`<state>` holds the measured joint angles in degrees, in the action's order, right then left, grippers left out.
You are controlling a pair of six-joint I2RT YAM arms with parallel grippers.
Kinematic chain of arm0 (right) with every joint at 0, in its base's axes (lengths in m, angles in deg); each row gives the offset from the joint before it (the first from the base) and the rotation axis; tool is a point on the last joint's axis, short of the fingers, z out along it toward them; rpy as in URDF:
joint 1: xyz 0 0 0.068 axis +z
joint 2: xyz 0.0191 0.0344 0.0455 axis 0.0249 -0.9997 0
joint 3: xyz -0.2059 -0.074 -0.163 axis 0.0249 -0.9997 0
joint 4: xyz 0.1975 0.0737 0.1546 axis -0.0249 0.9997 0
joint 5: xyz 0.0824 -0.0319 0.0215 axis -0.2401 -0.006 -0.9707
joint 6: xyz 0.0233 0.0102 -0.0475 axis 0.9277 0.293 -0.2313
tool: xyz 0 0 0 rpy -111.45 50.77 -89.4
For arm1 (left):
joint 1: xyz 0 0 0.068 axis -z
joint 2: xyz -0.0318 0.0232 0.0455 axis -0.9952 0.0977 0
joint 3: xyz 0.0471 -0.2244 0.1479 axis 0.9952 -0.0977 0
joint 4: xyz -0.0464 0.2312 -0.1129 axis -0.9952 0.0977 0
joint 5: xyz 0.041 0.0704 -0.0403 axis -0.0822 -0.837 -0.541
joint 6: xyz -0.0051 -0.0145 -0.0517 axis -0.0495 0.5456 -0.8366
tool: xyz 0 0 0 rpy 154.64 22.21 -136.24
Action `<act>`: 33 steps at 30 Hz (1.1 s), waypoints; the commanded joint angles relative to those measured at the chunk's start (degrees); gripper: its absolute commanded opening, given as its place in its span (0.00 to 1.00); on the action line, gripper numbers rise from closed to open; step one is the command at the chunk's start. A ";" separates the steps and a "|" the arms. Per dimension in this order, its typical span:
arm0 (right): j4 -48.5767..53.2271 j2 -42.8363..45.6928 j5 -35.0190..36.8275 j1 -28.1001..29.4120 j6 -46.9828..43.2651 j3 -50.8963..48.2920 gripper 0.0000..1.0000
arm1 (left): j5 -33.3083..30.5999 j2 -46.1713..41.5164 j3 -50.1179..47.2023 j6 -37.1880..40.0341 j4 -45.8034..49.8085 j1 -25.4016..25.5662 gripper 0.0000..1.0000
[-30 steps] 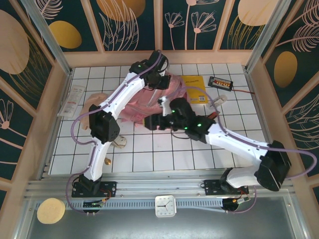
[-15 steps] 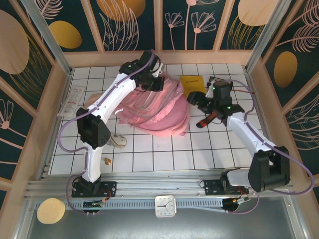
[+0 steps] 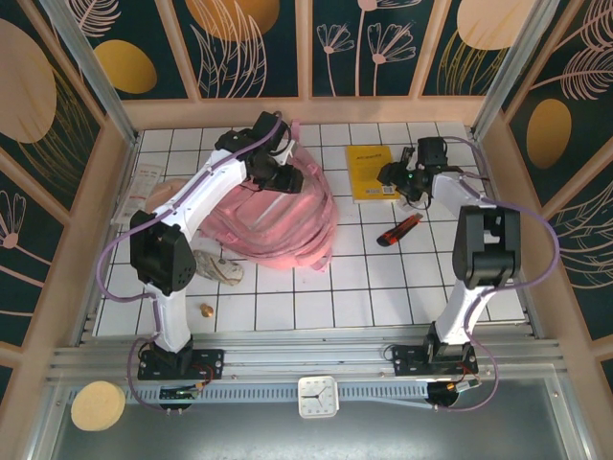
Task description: Pack the student bag
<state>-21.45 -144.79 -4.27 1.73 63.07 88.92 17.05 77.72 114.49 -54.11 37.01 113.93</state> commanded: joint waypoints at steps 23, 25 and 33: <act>-0.33 -22.05 -11.19 -5.88 -10.93 18.85 0.67 | 17.38 37.24 30.58 -41.88 -30.25 3.90 0.86; -0.07 -22.84 -12.24 -5.88 -11.07 19.41 0.67 | 15.25 38.29 31.16 -42.01 -28.39 3.95 0.81; 1.93 -25.05 -17.61 -5.84 -12.76 21.10 0.66 | 14.28 43.60 32.60 -41.80 -25.73 4.82 0.73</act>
<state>-21.37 -167.69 -17.69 -4.50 51.81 108.50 30.97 117.81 145.90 -90.83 8.10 117.91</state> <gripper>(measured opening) 0.663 0.736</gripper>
